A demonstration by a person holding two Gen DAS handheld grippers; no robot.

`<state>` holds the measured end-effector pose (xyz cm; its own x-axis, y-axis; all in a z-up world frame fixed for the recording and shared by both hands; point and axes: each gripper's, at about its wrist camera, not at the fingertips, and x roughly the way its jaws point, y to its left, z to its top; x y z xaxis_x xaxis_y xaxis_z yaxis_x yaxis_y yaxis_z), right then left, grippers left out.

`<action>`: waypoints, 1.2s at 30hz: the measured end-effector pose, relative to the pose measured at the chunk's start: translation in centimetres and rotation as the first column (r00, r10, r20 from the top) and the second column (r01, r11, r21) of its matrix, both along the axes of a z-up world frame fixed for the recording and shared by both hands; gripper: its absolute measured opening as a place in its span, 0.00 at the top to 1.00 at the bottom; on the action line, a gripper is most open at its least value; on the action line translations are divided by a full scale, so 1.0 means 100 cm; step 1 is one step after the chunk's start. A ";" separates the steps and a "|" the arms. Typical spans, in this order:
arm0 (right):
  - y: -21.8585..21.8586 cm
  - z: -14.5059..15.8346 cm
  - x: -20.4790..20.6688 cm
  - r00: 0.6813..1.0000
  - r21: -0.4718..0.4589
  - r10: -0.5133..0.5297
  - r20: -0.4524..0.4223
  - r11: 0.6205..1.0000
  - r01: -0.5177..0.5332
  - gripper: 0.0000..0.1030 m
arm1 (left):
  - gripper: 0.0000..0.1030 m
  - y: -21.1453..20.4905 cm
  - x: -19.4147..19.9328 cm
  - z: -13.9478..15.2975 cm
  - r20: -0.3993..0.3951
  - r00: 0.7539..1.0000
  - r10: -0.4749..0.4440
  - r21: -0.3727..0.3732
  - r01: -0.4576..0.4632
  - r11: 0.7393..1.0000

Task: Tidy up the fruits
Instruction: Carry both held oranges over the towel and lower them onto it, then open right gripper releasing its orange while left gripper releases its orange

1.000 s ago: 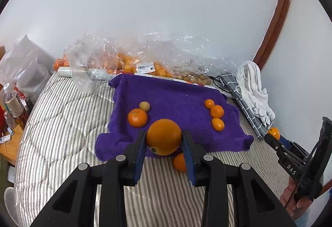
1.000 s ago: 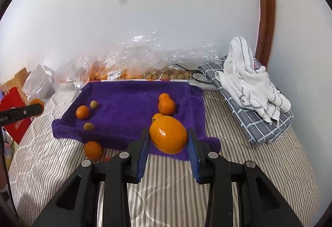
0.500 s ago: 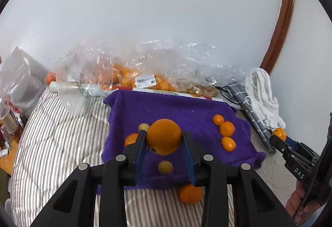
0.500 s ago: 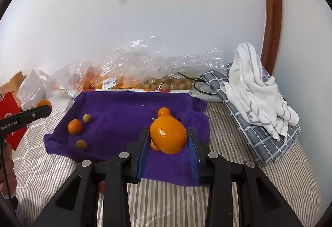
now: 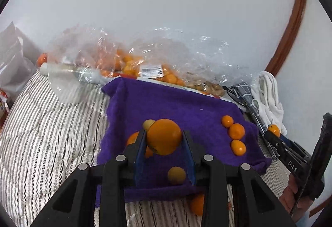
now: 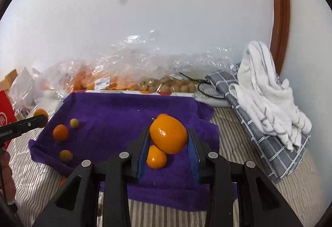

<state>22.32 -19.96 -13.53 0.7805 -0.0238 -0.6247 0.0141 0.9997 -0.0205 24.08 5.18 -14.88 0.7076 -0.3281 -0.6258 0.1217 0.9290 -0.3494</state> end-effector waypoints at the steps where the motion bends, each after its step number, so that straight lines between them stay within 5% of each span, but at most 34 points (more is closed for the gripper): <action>1: -0.001 -0.002 0.002 1.000 0.002 -0.005 -0.002 1.000 0.005 0.66 | 0.69 0.002 0.001 -0.002 -0.002 1.000 0.013 0.000 -0.013 1.000; 13: -0.023 -0.021 -0.001 1.000 0.072 -0.019 0.008 0.997 0.018 0.66 | 0.69 -0.002 0.004 -0.017 -0.014 1.000 0.027 0.036 -0.027 0.999; 28: -0.021 -0.041 0.005 0.997 0.070 -0.019 -0.071 0.997 0.024 0.66 | 0.69 0.003 0.008 -0.024 -0.056 0.998 0.007 -0.012 -0.008 1.000; 36: -0.015 -0.045 0.007 0.995 0.039 -0.020 -0.093 0.999 0.024 0.66 | 0.69 -0.011 0.010 -0.030 -0.101 0.994 -0.038 0.051 0.044 0.998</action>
<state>23.04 -21.49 -18.00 0.7188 -0.0140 -0.6951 0.0359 0.9992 0.0171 25.13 4.04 -17.90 0.6277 -0.3200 -0.7097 0.1271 0.9415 -0.3122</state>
